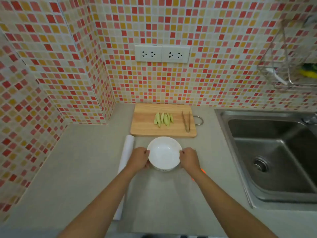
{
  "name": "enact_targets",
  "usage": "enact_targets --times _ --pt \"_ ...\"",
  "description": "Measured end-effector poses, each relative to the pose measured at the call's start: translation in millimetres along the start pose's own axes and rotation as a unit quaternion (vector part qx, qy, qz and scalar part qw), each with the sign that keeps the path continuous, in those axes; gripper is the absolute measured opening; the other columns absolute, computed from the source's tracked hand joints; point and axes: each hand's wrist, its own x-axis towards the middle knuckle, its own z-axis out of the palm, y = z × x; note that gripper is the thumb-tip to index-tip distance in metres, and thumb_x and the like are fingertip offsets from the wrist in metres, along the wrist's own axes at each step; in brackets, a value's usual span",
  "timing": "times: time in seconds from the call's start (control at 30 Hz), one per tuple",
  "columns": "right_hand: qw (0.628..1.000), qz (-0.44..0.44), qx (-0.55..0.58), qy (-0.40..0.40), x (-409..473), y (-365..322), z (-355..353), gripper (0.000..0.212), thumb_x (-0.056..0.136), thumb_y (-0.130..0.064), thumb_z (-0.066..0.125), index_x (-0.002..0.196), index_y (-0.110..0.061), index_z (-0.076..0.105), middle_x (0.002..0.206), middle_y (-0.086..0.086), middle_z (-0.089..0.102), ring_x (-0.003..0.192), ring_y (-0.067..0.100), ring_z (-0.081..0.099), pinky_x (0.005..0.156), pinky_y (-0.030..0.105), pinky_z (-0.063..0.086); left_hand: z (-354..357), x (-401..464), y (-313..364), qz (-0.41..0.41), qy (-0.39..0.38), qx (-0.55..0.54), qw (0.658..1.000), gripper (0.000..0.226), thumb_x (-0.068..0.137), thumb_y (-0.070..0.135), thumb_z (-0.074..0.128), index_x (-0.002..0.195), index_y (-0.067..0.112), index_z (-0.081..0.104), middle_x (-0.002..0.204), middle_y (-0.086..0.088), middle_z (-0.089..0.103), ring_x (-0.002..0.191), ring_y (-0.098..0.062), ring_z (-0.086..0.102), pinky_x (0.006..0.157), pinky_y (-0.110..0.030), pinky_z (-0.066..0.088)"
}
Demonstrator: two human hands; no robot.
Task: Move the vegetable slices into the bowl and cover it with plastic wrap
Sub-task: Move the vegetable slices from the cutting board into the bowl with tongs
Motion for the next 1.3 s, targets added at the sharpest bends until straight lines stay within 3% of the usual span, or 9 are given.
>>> enact_targets --times 0.1,0.27,0.6,0.7,0.8,0.9,1.1,1.23,1.3 --pt "0.999 0.008 0.021 0.023 10.2 -3.0 -0.9 0.028 0.095 -0.013 0.046 0.07 -0.004 0.054 0.086 0.028 0.069 0.085 0.041 0.068 0.076 0.045 0.055 -7.6 11.8 3.9 0.009 0.006 0.001 1.0 0.042 0.1 0.018 0.041 0.06 0.011 0.053 0.049 -0.006 0.06 0.041 -0.014 0.056 0.047 -0.023 0.047" --pt "0.999 0.026 0.033 0.023 24.3 -8.0 -1.1 0.042 0.095 -0.012 0.043 0.053 -0.01 0.039 0.071 0.017 0.058 0.079 0.041 0.067 0.074 0.044 0.057 -13.2 28.7 6.9 -0.004 -0.011 -0.006 1.0 0.037 0.101 0.018 0.039 0.069 0.008 0.055 0.055 -0.006 0.061 0.045 -0.014 0.058 0.05 -0.023 0.049" --pt "0.998 0.036 0.049 0.018 41.7 -6.1 8.0 0.044 0.096 -0.013 0.043 0.052 -0.011 0.038 0.062 0.014 0.054 0.072 0.04 0.068 0.065 0.042 0.055 -10.1 48.4 -3.0 -0.001 -0.003 -0.003 1.0 0.04 0.1 0.023 0.04 0.066 0.013 0.057 0.053 0.001 0.061 0.038 -0.005 0.056 0.046 -0.017 0.045" --pt "0.999 0.035 0.037 0.012 43.9 -2.7 6.5 0.048 0.096 -0.027 0.045 0.051 -0.01 0.044 0.058 0.009 0.055 0.072 0.039 0.067 0.061 0.039 0.052 -8.9 49.8 -4.9 0.003 -0.002 -0.004 1.0 0.039 0.1 0.023 0.04 0.067 0.012 0.058 0.053 0.0 0.062 0.038 -0.005 0.056 0.045 -0.016 0.044" --pt "0.998 0.03 0.015 0.061 64.8 -4.0 -8.0 0.047 0.093 -0.042 0.049 0.078 -0.003 0.07 0.08 0.013 0.071 0.08 0.032 0.068 0.062 0.031 0.046 -8.7 51.6 -7.1 0.009 0.001 -0.006 1.0 0.038 0.099 0.023 0.042 0.067 0.013 0.058 0.054 0.0 0.062 0.039 -0.006 0.057 0.046 -0.017 0.045" --pt "0.994 0.037 -0.021 0.096 102.1 -10.1 -27.2 0.038 0.093 -0.038 0.053 0.09 -0.002 0.067 0.095 0.015 0.071 0.088 0.032 0.066 0.065 0.031 0.045 -8.5 53.7 -9.3 0.002 -0.001 -0.012 1.0 0.038 0.1 0.024 0.042 0.07 0.009 0.059 0.055 -0.001 0.062 0.039 -0.006 0.056 0.049 -0.019 0.045" --pt "0.985 0.07 -0.142 0.066 156.8 -26.0 -31.5 0.038 0.094 -0.035 0.051 0.114 -0.004 0.06 0.118 0.014 0.06 0.104 0.03 0.063 0.077 0.034 0.049 -5.8 54.9 -14.6 -0.01 0.005 -0.033 0.999 0.04 0.1 0.028 0.043 0.079 0.0 0.063 0.056 -0.002 0.061 0.042 -0.009 0.057 0.05 -0.023 0.048" --pt "0.98 0.084 -0.168 0.058 171.4 -28.0 -24.0 0.039 0.095 -0.035 0.05 0.118 -0.004 0.058 0.12 0.013 0.057 0.107 0.029 0.062 0.081 0.035 0.05 -6.1 52.4 -14.2 -0.006 0.004 -0.048 0.999 0.042 0.1 0.03 0.043 0.075 0.002 0.064 0.047 0.002 0.059 0.043 -0.007 0.055 0.054 -0.024 0.048" --pt "0.977 0.085 -0.187 0.054 175.0 -26.4 -21.8 0.03 0.097 -0.023 0.047 0.117 -0.004 0.059 0.121 0.013 0.058 0.107 0.029 0.062 0.082 0.035 0.051 -6.3 51.8 -13.2 -0.005 0.006 -0.054 0.998 0.042 0.1 0.029 0.043 0.076 0.002 0.064 0.046 0.002 0.059 0.043 -0.007 0.055 0.055 -0.025 0.048"
